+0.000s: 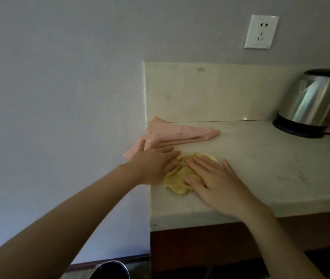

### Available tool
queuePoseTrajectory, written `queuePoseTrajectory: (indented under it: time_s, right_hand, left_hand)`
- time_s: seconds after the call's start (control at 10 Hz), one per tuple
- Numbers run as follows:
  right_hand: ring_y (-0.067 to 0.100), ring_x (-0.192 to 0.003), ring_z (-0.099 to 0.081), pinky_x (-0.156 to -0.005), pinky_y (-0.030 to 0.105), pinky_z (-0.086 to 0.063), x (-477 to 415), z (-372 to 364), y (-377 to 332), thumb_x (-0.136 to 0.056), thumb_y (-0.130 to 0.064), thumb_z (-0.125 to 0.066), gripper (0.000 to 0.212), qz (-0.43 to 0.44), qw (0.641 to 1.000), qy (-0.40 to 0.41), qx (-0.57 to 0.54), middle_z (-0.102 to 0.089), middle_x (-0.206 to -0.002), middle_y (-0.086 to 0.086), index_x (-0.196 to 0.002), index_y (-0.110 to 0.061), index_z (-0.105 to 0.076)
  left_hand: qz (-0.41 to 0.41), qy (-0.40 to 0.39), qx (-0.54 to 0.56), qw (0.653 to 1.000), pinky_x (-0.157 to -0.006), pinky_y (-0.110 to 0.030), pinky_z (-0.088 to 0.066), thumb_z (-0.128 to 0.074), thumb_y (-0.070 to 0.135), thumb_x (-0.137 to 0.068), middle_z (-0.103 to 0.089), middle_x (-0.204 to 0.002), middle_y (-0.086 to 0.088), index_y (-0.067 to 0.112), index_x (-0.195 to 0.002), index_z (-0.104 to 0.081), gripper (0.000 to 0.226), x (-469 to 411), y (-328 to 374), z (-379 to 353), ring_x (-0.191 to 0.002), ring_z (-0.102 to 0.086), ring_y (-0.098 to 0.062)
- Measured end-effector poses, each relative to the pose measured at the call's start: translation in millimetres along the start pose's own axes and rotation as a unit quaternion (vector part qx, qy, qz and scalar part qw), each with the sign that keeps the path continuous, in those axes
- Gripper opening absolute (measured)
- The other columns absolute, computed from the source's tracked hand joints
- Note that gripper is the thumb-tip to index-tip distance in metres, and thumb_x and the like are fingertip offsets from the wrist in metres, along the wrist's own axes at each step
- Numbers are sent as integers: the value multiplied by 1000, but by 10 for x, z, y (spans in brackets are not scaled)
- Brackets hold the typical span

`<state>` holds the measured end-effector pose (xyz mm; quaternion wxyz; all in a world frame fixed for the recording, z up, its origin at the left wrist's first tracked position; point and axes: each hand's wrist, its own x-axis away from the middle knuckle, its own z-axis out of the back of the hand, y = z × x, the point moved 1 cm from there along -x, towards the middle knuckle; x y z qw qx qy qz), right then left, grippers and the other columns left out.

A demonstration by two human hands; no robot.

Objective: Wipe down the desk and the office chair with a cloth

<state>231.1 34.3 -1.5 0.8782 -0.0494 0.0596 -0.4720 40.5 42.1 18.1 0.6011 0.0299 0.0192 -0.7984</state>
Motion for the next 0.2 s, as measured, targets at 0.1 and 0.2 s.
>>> queuePoseTrajectory:
  time_s: [0.1,0.2]
  right_hand:
    - [9,-143,-9,-116,41,-1,11,57,-68,-96,-53,-21,57,2,998,52,25,-15,-156,-11,-149,-34,-15]
    - [13,-136,-30,-114,38,-18,105,127,-237,-97,-43,-30,48,72,979,192,8,-37,-147,-8,-143,-29,-35]
  left_hand:
    - [62,61,11,996,-117,-50,2,-22,45,-101,-23,-155,12,33,-146,-29,48,313,183,1,-146,-8,-13]
    - [111,127,54,984,-118,-45,-2,-29,44,-100,-27,-154,11,35,-146,-29,47,630,367,3,-144,-15,-14]
